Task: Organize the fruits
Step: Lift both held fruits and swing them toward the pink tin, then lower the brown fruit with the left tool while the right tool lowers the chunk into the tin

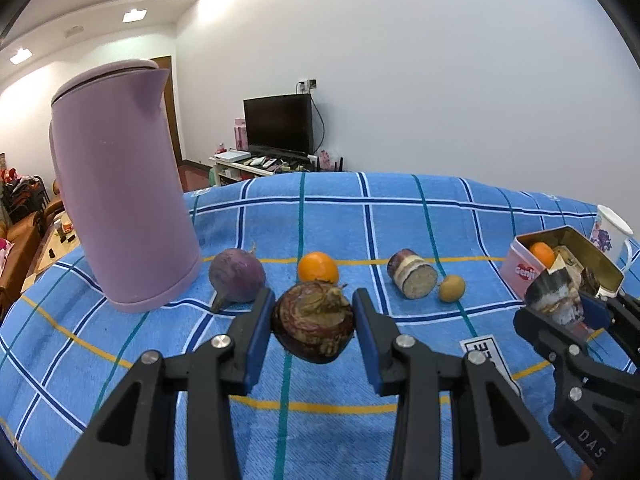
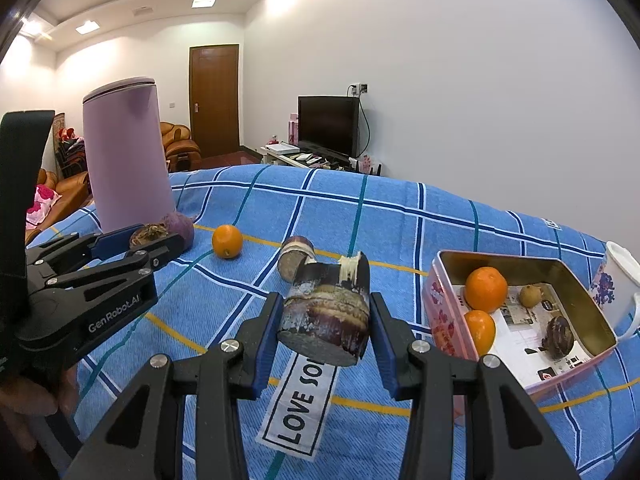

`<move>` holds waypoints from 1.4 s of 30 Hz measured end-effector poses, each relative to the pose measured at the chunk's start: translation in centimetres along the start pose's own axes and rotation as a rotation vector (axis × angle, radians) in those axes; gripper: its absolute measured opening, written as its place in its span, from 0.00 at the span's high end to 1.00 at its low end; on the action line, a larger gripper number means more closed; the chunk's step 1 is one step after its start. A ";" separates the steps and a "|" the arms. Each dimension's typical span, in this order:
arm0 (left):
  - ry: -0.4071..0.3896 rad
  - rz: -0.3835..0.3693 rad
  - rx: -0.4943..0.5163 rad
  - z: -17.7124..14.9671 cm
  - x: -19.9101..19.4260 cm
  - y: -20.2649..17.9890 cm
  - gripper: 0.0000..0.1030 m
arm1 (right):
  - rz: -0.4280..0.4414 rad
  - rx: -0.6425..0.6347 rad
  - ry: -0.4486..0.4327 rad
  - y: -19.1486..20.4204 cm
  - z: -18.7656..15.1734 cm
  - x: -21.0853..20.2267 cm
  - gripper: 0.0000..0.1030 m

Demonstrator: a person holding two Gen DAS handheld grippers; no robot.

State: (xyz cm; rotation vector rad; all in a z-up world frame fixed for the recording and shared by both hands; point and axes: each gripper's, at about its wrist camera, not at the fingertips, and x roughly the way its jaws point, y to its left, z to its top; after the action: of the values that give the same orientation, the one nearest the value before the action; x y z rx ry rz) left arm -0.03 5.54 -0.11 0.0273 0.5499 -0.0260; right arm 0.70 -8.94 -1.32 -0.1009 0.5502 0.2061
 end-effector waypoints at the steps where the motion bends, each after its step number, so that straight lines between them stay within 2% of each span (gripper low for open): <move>1: -0.003 0.001 0.003 0.0 -0.2 -0.1 0.59 | -0.001 0.000 0.000 -0.1 -0.1 -0.1 0.57; 19: -0.011 0.002 0.044 -0.6 -1.4 -3.2 0.59 | -0.022 0.015 0.006 -2.7 -1.1 -1.6 0.57; 28: 0.001 -0.036 0.075 -0.9 -1.8 -5.8 0.59 | -0.041 0.011 0.002 -4.0 -1.4 -2.4 0.57; 42: 0.026 -0.099 0.063 -0.9 -1.6 -8.9 0.59 | -0.091 0.030 0.001 -7.4 -2.1 -3.3 0.57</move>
State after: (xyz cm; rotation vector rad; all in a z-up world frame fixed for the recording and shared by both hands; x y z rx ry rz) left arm -2.18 -3.29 -0.23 0.0622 0.5757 -0.1399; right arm -1.44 -16.97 -1.06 -0.0965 0.5483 0.1094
